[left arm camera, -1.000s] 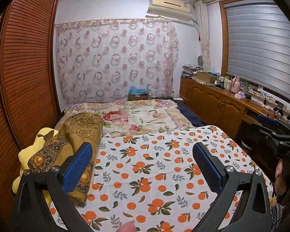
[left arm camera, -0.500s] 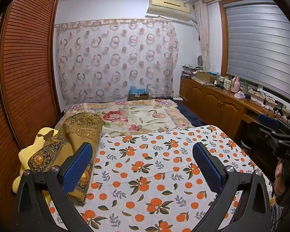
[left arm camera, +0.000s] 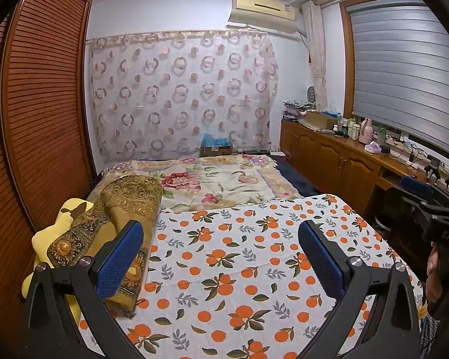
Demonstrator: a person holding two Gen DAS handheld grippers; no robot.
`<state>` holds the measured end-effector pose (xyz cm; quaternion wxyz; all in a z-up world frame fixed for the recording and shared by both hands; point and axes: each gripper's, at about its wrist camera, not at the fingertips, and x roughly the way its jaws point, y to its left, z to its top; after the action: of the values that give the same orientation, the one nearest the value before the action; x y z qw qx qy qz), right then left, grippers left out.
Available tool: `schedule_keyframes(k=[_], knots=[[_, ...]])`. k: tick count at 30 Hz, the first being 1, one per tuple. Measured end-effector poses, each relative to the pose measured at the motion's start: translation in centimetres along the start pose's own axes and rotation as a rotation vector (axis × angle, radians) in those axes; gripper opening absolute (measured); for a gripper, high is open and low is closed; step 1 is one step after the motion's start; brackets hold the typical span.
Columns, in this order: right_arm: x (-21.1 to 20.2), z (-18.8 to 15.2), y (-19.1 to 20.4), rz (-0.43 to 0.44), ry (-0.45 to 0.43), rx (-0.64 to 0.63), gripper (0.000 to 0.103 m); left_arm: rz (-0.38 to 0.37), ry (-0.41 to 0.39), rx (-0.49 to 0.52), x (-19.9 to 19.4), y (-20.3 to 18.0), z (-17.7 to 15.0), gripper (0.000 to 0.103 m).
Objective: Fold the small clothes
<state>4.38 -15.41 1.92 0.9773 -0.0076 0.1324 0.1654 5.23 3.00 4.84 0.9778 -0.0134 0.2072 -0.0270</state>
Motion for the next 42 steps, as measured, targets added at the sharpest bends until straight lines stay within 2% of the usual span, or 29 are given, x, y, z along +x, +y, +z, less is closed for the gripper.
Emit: schedule_keyframes(k=[42], knots=[[-0.26,0.02,-0.64,0.002,-0.013,0.002,0.087,0.004,-0.006,0.006,-0.16,0.47,-0.19,0.103]])
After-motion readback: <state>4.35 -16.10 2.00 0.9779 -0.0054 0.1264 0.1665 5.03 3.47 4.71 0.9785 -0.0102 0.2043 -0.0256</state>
